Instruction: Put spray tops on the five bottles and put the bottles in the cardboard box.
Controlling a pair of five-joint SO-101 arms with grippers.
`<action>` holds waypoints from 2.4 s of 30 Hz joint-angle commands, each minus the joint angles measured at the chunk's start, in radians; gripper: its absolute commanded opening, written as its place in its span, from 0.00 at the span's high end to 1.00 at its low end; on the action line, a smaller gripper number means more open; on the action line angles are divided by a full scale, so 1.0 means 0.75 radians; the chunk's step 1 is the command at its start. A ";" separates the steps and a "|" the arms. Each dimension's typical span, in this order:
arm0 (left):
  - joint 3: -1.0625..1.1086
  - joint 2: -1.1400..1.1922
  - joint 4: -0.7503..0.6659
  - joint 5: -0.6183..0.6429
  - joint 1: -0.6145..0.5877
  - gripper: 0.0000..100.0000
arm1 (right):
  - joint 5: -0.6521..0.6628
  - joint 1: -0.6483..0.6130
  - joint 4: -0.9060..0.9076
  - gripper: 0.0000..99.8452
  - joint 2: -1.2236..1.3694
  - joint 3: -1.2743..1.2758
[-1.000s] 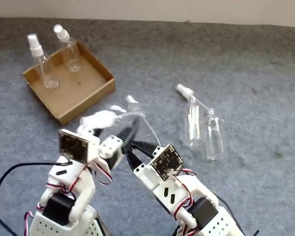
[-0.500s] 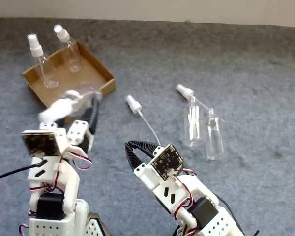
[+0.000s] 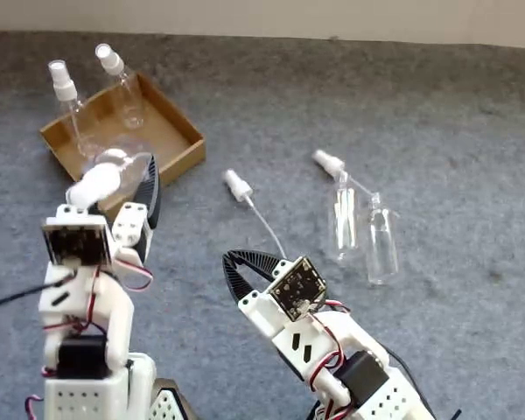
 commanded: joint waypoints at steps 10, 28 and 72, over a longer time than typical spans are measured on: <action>-0.578 0.873 -0.035 -0.020 -0.017 0.95 | 0.004 0.013 0.089 0.98 -0.005 0.222; -0.973 1.664 -0.340 -0.016 -0.019 0.95 | 0.002 0.013 0.091 0.98 -0.005 0.222; -1.396 2.468 -0.473 -0.014 -0.058 0.95 | 0.008 0.015 0.093 0.98 -0.003 0.222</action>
